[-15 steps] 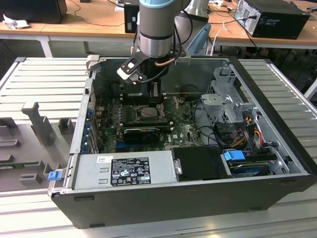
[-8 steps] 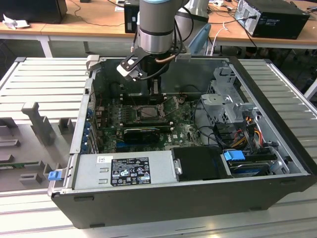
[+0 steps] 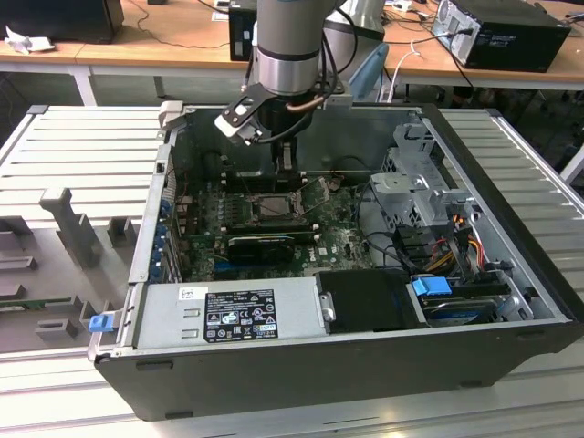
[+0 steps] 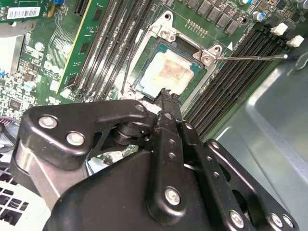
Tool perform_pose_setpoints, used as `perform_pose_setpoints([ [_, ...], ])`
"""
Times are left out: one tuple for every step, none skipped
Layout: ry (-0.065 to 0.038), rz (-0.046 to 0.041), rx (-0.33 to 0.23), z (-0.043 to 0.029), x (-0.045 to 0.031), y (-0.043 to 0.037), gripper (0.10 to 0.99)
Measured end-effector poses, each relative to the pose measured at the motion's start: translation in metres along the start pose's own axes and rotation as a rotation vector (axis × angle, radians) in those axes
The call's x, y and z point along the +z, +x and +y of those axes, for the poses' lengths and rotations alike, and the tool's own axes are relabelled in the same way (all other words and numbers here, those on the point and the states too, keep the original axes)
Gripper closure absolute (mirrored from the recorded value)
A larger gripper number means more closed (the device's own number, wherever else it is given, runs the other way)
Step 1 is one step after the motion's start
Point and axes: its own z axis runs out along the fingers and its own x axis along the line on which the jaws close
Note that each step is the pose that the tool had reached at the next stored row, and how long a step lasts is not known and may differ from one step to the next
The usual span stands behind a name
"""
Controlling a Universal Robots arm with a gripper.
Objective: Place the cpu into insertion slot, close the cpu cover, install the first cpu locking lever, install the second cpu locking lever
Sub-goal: 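Close the cpu cover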
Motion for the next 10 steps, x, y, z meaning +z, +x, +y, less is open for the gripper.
perform_pose_setpoints([
  [0.000, 0.0000, 0.000, 0.0000, -0.0007, 0.0000, 0.980],
  [0.000, 0.0000, 0.000, 0.0000, -0.0012, 0.0000, 0.980],
  [0.000, 0.0000, 0.000, 0.0000, -0.0021, 0.0000, 0.980],
  [0.000, 0.0000, 0.000, 0.0000, -0.0026, 0.0000, 0.980],
  [0.000, 0.0000, 0.000, 0.0000, -0.0031, 0.0000, 0.980],
  [0.000, 0.0000, 0.000, 0.0000, -0.0040, 0.0000, 0.980],
  [0.000, -0.0001, 0.001, 0.0001, -0.0048, 0.0000, 0.980],
  [0.000, -0.0001, 0.001, 0.0001, -0.0056, 0.0000, 0.980],
  [0.000, -0.0001, 0.001, 0.0001, -0.0064, 0.0000, 0.980],
  [0.000, -0.0002, 0.001, 0.0001, -0.0074, 0.0000, 0.980],
])
